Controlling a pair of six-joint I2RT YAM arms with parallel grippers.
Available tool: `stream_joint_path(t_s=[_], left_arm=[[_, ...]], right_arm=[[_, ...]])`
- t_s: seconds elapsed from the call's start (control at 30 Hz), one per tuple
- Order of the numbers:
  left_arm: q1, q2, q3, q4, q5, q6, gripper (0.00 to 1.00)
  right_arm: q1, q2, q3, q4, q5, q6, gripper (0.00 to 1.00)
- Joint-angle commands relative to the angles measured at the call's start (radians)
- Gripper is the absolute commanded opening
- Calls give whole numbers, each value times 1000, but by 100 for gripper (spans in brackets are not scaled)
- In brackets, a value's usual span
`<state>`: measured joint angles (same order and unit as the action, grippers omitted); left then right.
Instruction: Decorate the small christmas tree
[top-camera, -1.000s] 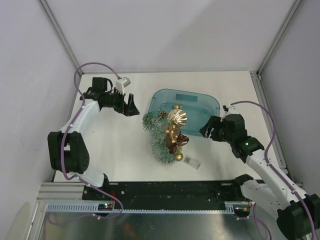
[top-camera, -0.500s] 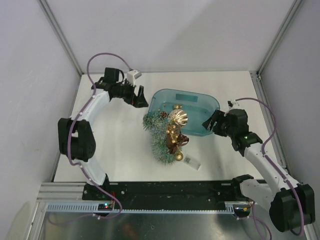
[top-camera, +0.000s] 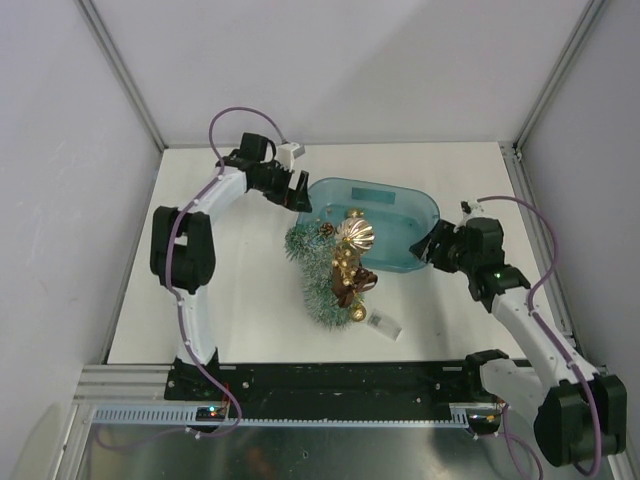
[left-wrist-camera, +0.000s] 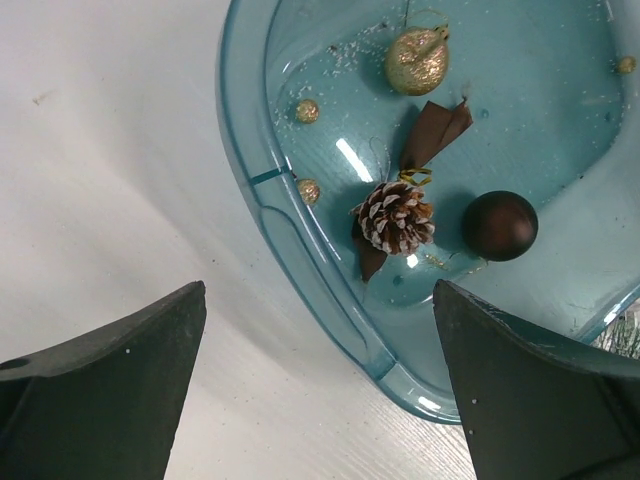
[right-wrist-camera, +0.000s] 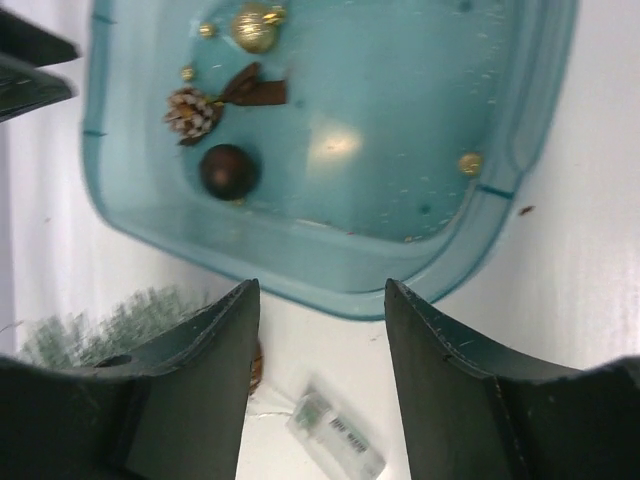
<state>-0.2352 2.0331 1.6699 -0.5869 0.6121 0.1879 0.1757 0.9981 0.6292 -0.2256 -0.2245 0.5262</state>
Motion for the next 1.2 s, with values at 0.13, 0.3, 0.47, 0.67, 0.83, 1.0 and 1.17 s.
stream_joint_path(t_s=[0.13,0.3,0.47,0.67,0.83,1.0,1.17], left_arm=[[16,-61,-15,9,18,-7,100],[53,-146,-80,8,70,-11,100],[102,-297,-214,7,140,26,100],[110,-461,-368,8,273,65,100],[104,-538,-418,7,460,73,100],[102,-561,-470,9,654,106,100],[91,-573,-521,9,769,140,100]], right_arm=[[80,-181,-52,-57,-59,23,55],[125,-221,-58,-106,-91,22,59],[191,-220,-66,-160,-141,29,60],[249,-244,-101,-155,-186,84,59],[258,-208,-137,-86,-236,120,57],[259,-194,-144,-72,-238,120,56],[265,-196,-149,-59,-303,119,55]])
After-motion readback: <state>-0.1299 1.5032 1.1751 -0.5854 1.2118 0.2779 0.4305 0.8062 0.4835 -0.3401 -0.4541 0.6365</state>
